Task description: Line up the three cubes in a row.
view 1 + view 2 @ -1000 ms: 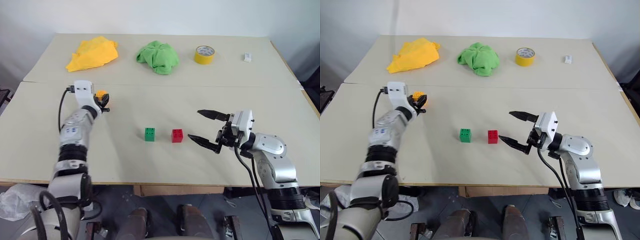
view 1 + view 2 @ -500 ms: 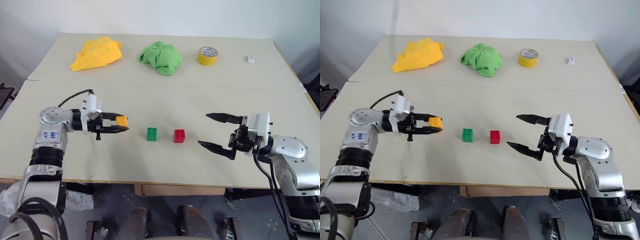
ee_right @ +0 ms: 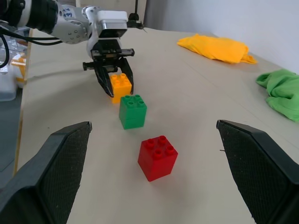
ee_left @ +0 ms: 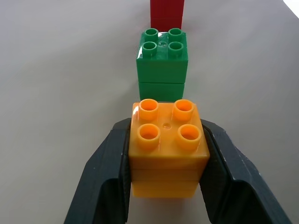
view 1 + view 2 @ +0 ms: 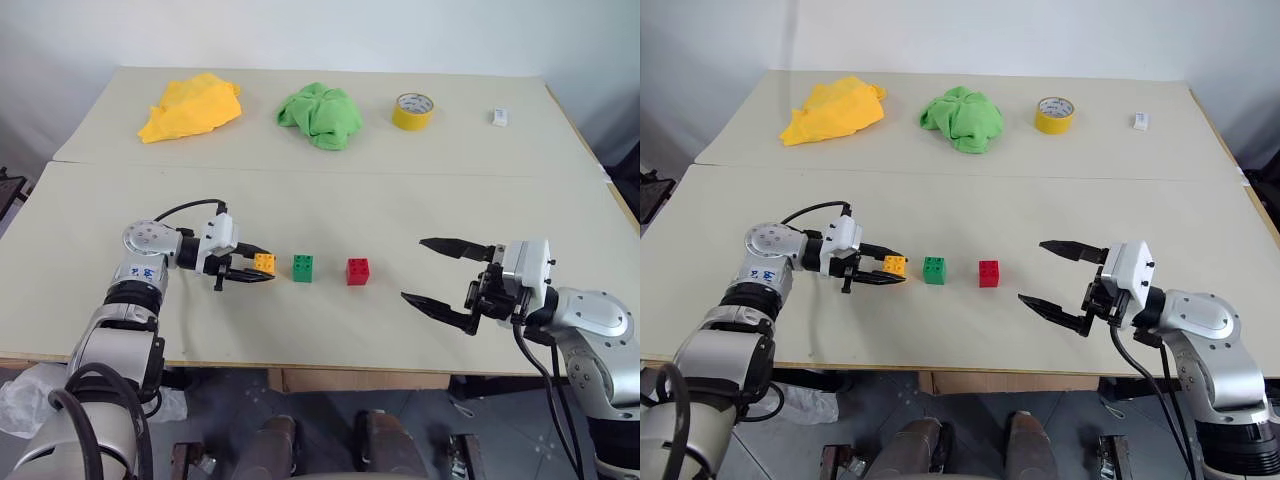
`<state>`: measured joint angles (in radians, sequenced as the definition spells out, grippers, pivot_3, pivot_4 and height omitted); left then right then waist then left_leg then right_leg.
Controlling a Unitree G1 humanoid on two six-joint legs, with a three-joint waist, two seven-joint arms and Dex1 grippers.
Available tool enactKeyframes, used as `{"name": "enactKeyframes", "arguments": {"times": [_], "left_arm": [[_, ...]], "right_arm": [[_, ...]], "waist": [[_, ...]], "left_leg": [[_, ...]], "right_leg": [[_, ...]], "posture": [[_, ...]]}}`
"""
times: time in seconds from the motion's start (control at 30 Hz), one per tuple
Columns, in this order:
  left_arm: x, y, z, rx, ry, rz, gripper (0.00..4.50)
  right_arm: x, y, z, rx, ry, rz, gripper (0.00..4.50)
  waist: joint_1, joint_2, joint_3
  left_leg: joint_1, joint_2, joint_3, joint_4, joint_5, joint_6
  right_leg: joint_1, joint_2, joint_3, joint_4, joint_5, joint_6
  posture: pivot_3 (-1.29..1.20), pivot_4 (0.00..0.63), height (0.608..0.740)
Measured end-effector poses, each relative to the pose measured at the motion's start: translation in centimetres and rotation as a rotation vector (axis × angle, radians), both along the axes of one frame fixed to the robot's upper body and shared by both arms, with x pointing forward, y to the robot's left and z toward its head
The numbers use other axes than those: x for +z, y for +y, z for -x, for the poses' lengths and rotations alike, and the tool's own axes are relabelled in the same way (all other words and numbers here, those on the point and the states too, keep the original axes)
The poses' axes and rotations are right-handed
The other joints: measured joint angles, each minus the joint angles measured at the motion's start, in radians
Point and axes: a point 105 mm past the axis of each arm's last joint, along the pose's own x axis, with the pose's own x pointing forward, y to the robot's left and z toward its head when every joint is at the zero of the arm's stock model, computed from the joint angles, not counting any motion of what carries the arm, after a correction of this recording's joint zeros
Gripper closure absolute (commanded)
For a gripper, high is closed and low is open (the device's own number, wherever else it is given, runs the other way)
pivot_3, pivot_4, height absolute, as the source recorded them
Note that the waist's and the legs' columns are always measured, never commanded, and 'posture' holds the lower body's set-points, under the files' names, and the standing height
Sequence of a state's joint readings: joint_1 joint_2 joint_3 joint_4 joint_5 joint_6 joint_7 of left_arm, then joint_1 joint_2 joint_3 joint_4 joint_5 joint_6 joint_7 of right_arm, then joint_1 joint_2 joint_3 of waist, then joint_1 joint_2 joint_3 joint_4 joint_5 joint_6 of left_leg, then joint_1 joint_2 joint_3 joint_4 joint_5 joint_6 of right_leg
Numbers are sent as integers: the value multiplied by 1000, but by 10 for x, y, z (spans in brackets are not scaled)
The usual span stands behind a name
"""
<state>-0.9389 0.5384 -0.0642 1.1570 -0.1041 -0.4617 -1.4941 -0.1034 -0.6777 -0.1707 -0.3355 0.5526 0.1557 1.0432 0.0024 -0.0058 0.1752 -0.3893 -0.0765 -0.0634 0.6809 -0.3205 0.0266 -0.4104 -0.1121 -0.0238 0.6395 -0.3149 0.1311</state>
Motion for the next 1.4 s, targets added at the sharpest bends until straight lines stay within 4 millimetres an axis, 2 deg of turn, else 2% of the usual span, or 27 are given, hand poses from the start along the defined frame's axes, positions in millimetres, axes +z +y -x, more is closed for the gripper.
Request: {"name": "enactKeyframes", "arguments": {"times": [0.47, 0.53, 0.57, 0.77, 0.8, 0.9, 1.0, 1.17, 1.3, 1.4], "left_arm": [[2, 16, 0, 45, 14, -15, 2982], [2, 18, 0, 55, 26, -16, 2253], [1, 20, 0, 61, 34, -25, 2055], [-9, 26, 4, 85, 84, -29, 187], [-7, 27, 4, 89, 76, -20, 56], [6, 35, 2, 114, 10, 16, 56], [22, 53, 6, 152, -60, 39, 56], [37, 84, 29, 223, -84, 84, 56], [62, 86, 42, 206, -139, 72, 56], [73, 90, 47, 227, -161, 60, 56]], "right_arm": [[-2, -4, -1, -1, 14, 15, 0], [-3, -3, -2, 2, 16, 15, 0], [-2, -3, -2, 4, 16, 15, 0], [-4, -3, -2, 22, 23, 20, 0], [-4, -2, -2, 29, 24, 20, 0], [-2, -3, -7, 48, 26, 22, 0], [-3, -5, -9, 86, 42, 38, 0], [-3, -14, -7, 177, 120, 135, 0], [17, -12, -18, 203, 69, 137, 0], [19, -13, -21, 214, 70, 143, 0]], "waist": [[-3, 0, 0], [-3, 0, 0], [-3, 0, 0], [-2, 0, 0], [-3, 0, 0], [-3, 0, 0], [-8, 0, 0], [-6, 0, 0], [-2, 0, 0], [0, 0, 0]], "left_leg": [[0, 0, 1, 1, 0, 0], [0, 0, 1, 1, 0, 0], [0, 0, 1, 1, 0, 0], [0, 0, 1, 1, 0, 0], [0, 0, 1, 1, 0, 0], [0, 1, 1, 0, 0, 0], [0, 1, 1, 0, 0, 0], [0, 2, 1, 0, 0, 0], [0, 3, -1, 0, 0, 0], [0, 2, -2, -1, 0, 0]], "right_leg": [[-1, 0, 1, 2, 0, 0], [-1, 0, 1, 2, 0, 0], [-1, 0, 1, 2, 0, 0], [-1, 0, 1, 2, 0, 0], [-1, 0, 1, 2, 0, 0], [-1, 0, 1, 2, 0, 0], [-2, -2, 2, 2, 0, 0], [-2, -4, 6, 1, 0, 0], [0, -4, 9, -1, 0, 0], [0, -4, 9, -2, 0, 0]], "posture": [[0, 150, 740], [0, 150, 740], [0, 150, 740], [0, 150, 740], [0, 150, 740], [0, 150, 740], [0, 150, 740], [0, 150, 740], [0, 150, 740], [0, 150, 740]]}}
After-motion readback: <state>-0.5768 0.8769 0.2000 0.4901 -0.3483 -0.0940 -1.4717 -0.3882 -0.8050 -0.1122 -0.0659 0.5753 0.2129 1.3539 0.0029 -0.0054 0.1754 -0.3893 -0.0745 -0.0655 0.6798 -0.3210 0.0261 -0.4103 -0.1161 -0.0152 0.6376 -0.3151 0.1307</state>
